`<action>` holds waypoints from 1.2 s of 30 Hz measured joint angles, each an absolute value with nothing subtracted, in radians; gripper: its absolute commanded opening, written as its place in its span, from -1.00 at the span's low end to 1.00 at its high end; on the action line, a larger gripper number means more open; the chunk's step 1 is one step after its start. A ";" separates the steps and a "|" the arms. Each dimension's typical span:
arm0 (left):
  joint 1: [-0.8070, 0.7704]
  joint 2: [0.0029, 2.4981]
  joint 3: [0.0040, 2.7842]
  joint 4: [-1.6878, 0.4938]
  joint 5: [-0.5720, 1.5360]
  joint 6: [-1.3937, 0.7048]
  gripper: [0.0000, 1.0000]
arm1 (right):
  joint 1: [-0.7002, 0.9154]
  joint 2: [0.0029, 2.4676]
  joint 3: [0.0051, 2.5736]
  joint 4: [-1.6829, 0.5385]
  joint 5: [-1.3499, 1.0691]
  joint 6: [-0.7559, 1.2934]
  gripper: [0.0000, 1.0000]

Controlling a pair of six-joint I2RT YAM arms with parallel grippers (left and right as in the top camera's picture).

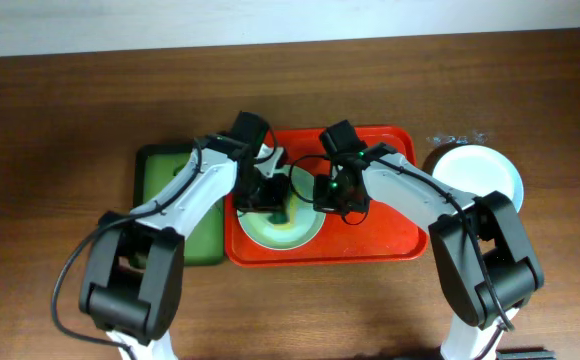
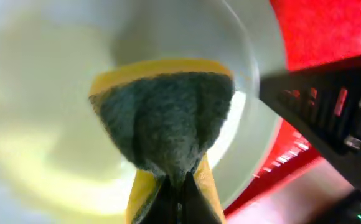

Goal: Clean dirty plates on tray and stack at the side
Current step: 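Scrub the pale green plate surface with the sponge in left gripper, then return the sponge to the green tray and open the left gripper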

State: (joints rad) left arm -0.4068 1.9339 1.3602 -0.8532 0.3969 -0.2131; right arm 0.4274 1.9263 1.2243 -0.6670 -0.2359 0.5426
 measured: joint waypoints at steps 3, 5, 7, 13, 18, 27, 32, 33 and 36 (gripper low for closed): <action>-0.408 1.909 1.376 -0.855 0.192 -0.208 -1.00 | 0.427 1.926 1.224 -0.667 -0.236 0.542 -0.92; -0.408 1.909 1.374 -0.852 0.119 -0.208 -1.00 | 0.427 1.926 1.224 -0.667 -0.236 0.543 -0.92; -0.408 1.910 1.354 -0.814 0.077 -0.208 -1.00 | 0.427 1.926 1.224 -0.667 -0.236 0.542 -0.92; -0.413 1.985 1.321 -0.770 0.067 -0.210 -1.00 | 0.427 1.926 1.223 -0.665 -0.236 0.542 -0.92; -0.433 2.004 1.335 -0.777 0.209 -0.202 -1.00 | 0.427 1.926 1.220 -0.667 -0.225 0.542 -0.92; -0.375 1.824 1.331 -0.881 0.198 -0.206 -1.00 | 0.427 1.926 1.219 -0.664 -0.226 0.542 -0.92; -0.212 1.754 1.331 -0.974 -0.015 -0.211 -1.00 | 0.427 1.926 1.219 -0.664 -0.226 0.542 -0.92; -0.176 1.754 1.331 -0.982 -0.029 -0.218 -1.00 | 0.427 1.926 1.219 -0.664 -0.226 0.542 -0.92; -0.067 1.754 1.331 -0.987 -0.058 -0.232 -1.00 | 0.427 1.926 1.219 -0.664 -0.226 0.542 -0.92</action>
State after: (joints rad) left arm -0.0669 1.7542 1.3308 -0.9867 -0.0582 -0.2317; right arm 0.4274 1.9263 1.2190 -0.6636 -0.2260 0.5423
